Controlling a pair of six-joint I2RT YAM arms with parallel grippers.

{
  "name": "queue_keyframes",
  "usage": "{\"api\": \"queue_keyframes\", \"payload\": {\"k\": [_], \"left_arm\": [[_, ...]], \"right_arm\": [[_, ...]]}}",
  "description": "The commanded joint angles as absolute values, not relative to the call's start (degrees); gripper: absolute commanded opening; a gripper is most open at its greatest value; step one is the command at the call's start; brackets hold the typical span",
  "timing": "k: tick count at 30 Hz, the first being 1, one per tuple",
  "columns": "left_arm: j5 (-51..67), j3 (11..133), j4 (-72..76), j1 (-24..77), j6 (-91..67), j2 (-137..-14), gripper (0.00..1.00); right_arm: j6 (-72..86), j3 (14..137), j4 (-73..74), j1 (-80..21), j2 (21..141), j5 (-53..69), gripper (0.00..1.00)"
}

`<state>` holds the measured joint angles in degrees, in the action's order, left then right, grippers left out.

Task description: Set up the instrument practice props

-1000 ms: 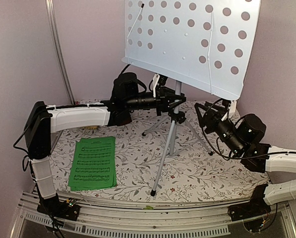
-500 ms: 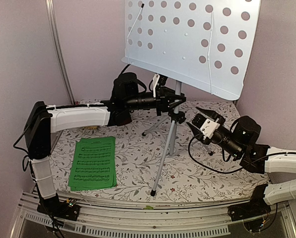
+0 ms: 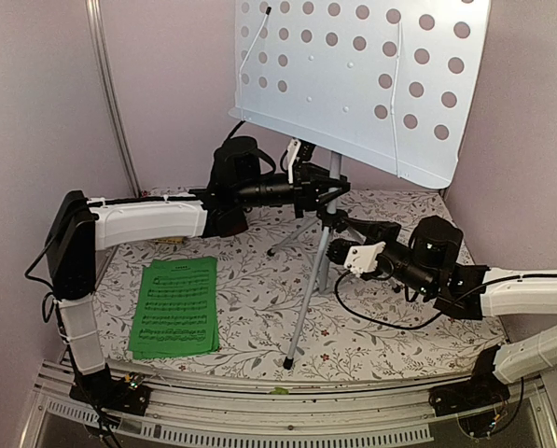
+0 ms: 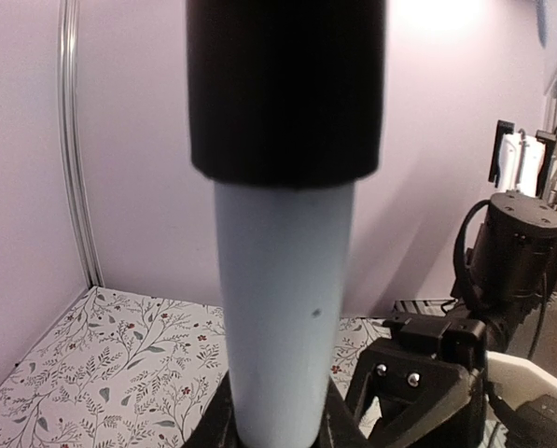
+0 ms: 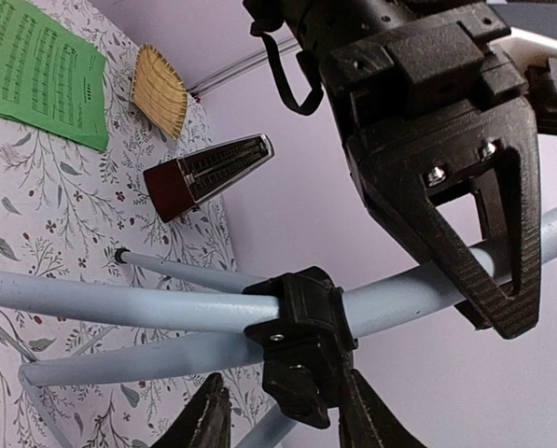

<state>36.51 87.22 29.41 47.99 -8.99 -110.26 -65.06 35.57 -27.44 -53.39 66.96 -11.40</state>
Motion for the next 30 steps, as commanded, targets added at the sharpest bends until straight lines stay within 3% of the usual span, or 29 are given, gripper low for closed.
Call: {"api": "queue_keyframes", "payload": {"k": [1,8,13,22,30], "left_arm": [[35.2,89.6,33.3,47.4,-12.5,-107.0,0.00],[35.2,89.8,32.8,47.5,-12.2,-106.8,0.00],[35.3,89.9,32.6,47.6,-11.9,-106.9,0.00],[35.3,90.3,32.6,47.6,-11.9,-107.1,0.00],[35.6,90.4,32.7,47.7,-12.0,-107.4,0.00]], "right_arm": [[-66.3,38.4,-28.2,-53.9,69.1,-12.8,0.37],[-56.3,38.2,-27.7,-53.9,68.0,-16.1,0.11],[-42.3,37.1,-26.3,-53.9,65.5,-16.6,0.01],[-8.8,39.1,-21.8,-53.9,64.2,-17.3,0.00],[34.9,37.9,-22.5,-53.9,61.6,-17.7,0.00]]}}
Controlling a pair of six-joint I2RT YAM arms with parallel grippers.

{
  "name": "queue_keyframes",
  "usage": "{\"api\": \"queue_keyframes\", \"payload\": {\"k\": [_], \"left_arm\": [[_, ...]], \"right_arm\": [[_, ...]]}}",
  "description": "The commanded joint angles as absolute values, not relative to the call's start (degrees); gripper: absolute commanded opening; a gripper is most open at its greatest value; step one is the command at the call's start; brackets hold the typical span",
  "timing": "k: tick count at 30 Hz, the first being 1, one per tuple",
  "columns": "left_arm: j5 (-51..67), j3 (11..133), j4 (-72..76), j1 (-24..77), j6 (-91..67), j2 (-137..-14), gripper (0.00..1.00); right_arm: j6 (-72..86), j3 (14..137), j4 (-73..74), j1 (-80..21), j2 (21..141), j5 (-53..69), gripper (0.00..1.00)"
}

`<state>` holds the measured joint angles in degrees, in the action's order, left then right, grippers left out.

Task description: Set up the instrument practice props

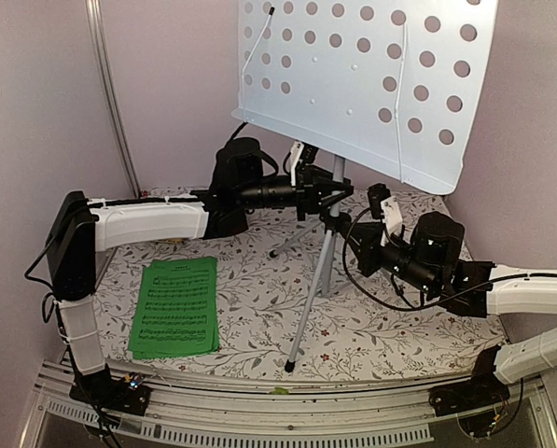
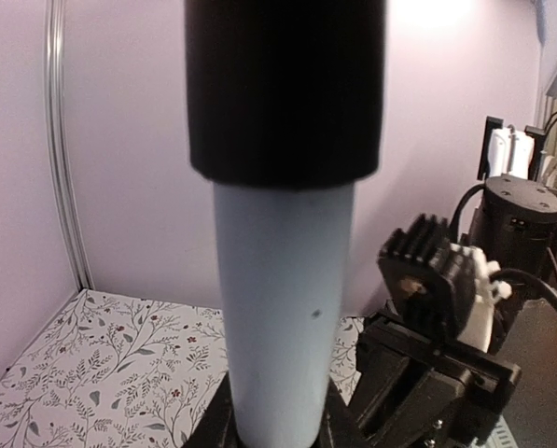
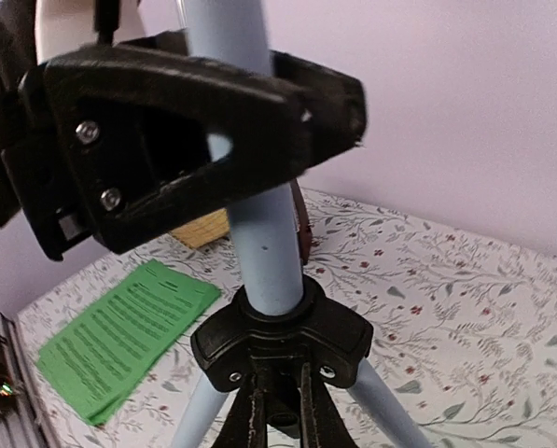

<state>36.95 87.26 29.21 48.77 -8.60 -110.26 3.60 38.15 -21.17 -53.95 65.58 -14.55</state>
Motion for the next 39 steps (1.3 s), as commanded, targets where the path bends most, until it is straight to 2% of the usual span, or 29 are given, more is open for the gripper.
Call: {"api": "queue_keyframes", "payload": {"k": [1,13,20,26,27,31,33,35,39], "left_arm": [[35.5,90.4,32.7,47.6,-12.0,-107.5,0.00],[35.9,90.8,33.5,47.7,-12.5,-108.3,0.00],[36.0,90.6,34.0,47.7,-12.9,-108.5,0.00],[36.1,90.5,34.6,47.6,-13.4,-108.7,0.00],[36.1,90.5,34.6,47.8,-13.4,-108.7,0.00],[36.1,89.9,34.8,47.7,-13.3,-108.2,0.00],[36.1,89.7,35.0,47.7,-13.2,-108.1,0.00],[36.3,89.6,35.2,47.7,-13.2,-108.2,0.00],[36.4,89.8,35.4,47.8,-13.4,-108.3,0.00]], "right_arm": [[39.7,37.6,-22.5,-53.9,61.4,-17.4,0.00],[96.0,35.0,-23.0,-53.9,60.0,-16.9,0.00],[110.1,35.1,-25.4,-53.9,61.9,-14.9,0.00],[110.5,36.5,-27.6,-53.9,63.3,-15.6,0.00],[107.8,36.6,-27.6,-53.9,63.1,-16.8,0.02],[92.0,37.5,-27.6,-53.9,60.9,-20.9,0.38],[84.5,37.5,-28.1,-53.9,60.0,-22.1,0.51],[74.5,37.4,-28.1,-53.9,59.5,-22.9,0.58],[58.0,37.5,-28.3,-53.9,58.6,-22.6,0.61]]}}
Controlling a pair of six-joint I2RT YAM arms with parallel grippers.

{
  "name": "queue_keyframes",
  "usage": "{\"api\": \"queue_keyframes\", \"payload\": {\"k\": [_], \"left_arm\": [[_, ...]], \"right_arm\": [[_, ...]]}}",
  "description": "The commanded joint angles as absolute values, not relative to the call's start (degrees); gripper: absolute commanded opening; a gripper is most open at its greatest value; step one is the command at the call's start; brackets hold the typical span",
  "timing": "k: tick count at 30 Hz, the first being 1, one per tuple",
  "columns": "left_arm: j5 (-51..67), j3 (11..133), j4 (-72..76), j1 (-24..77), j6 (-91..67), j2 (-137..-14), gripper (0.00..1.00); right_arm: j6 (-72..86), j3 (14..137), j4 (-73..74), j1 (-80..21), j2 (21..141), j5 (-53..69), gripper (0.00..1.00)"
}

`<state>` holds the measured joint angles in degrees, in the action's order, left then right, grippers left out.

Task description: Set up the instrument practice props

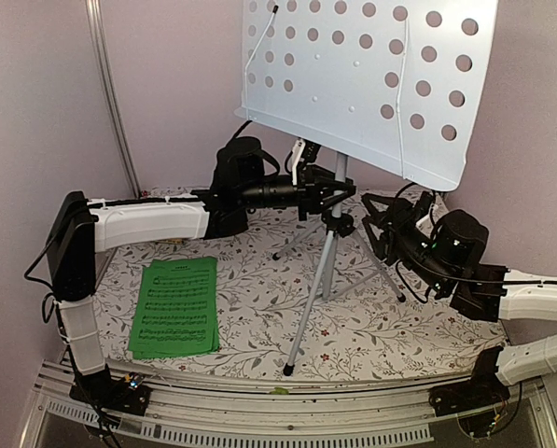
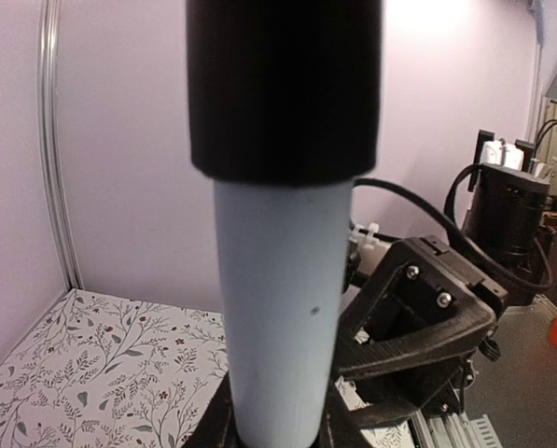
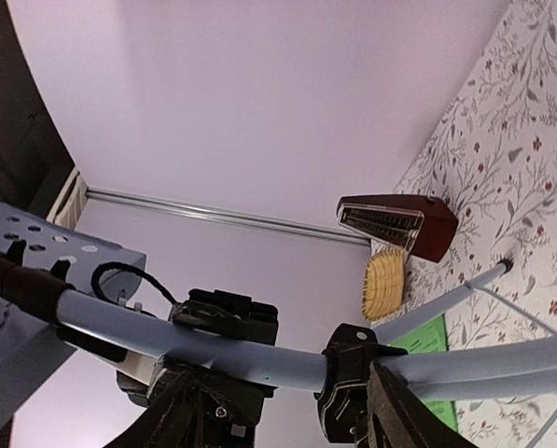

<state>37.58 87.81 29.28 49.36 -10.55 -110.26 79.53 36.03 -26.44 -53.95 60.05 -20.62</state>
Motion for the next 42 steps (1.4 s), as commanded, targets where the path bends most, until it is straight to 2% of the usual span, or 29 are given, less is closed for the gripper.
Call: {"api": "queue_keyframes", "payload": {"k": [1,7,12,16,18,22,29,42], "left_arm": [[36.4,89.8,35.4,47.7,-13.4,-108.4,0.00],[36.4,89.8,35.6,47.7,-13.3,-108.3,0.00],[36.3,89.8,35.6,47.7,-13.2,-108.4,0.00],[36.3,89.8,35.6,47.7,-13.2,-108.4,0.00],[36.3,89.8,35.5,47.7,-13.1,-108.3,0.00],[36.2,89.9,35.3,47.6,-13.1,-108.3,0.00],[36.1,90.3,34.7,47.5,-12.7,-108.2,0.00],[36.4,91.4,34.0,47.5,-12.4,-108.6,0.00]], "right_arm": [[51.5,37.5,-28.2,-53.9,58.2,-22.3,0.61],[25.7,33.6,-33.0,-54.0,55.5,-23.3,0.60],[-4.3,30.5,-38.8,-53.9,54.1,-21.7,0.60],[-24.3,31.3,-35.1,-53.9,54.3,-17.7,0.57],[-33.8,32.1,-32.2,-53.9,54.6,-16.8,0.51],[-46.4,33.9,-26.9,-53.9,55.3,-16.7,0.47],[-59.3,36.1,-19.5,-54.0,55.0,-13.8,0.46],[-67.4,38.9,-14.7,-56.0,59.8,-13.9,0.45]]}}
